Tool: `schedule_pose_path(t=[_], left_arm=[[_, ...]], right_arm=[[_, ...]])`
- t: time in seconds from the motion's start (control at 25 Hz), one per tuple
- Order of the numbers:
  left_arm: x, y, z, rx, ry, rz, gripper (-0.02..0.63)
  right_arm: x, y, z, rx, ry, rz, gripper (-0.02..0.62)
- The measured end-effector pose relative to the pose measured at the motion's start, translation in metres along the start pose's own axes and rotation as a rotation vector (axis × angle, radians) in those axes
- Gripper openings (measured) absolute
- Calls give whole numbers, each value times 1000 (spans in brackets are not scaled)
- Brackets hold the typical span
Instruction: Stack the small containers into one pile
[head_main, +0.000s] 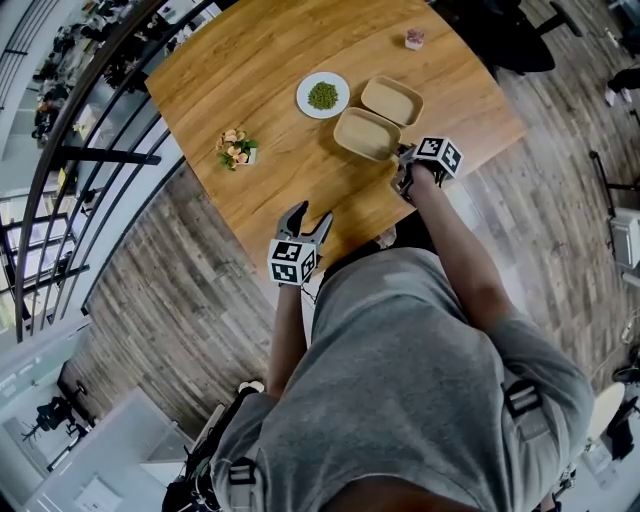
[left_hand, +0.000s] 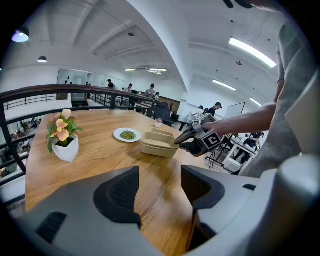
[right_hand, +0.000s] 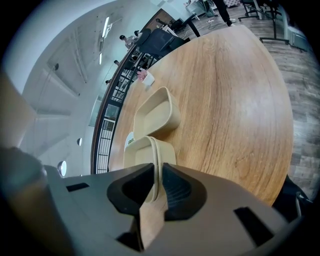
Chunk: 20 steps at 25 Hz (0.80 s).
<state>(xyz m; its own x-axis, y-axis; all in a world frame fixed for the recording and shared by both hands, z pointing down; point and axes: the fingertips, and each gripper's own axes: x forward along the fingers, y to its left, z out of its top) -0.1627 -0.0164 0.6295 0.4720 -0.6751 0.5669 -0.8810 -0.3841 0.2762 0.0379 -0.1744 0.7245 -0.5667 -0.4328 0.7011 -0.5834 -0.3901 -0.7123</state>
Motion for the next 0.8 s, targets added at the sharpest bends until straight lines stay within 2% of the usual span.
schedule_pose_path(t=[0.44,0.8], left_arm=[[-5,-2,0,1,-20,6,270],[5,-6,9,-15,-30,23,270]], right_arm=[[-12,22,10,-24,-22,28,61],[-21,36,36,-47,-30,46,58]])
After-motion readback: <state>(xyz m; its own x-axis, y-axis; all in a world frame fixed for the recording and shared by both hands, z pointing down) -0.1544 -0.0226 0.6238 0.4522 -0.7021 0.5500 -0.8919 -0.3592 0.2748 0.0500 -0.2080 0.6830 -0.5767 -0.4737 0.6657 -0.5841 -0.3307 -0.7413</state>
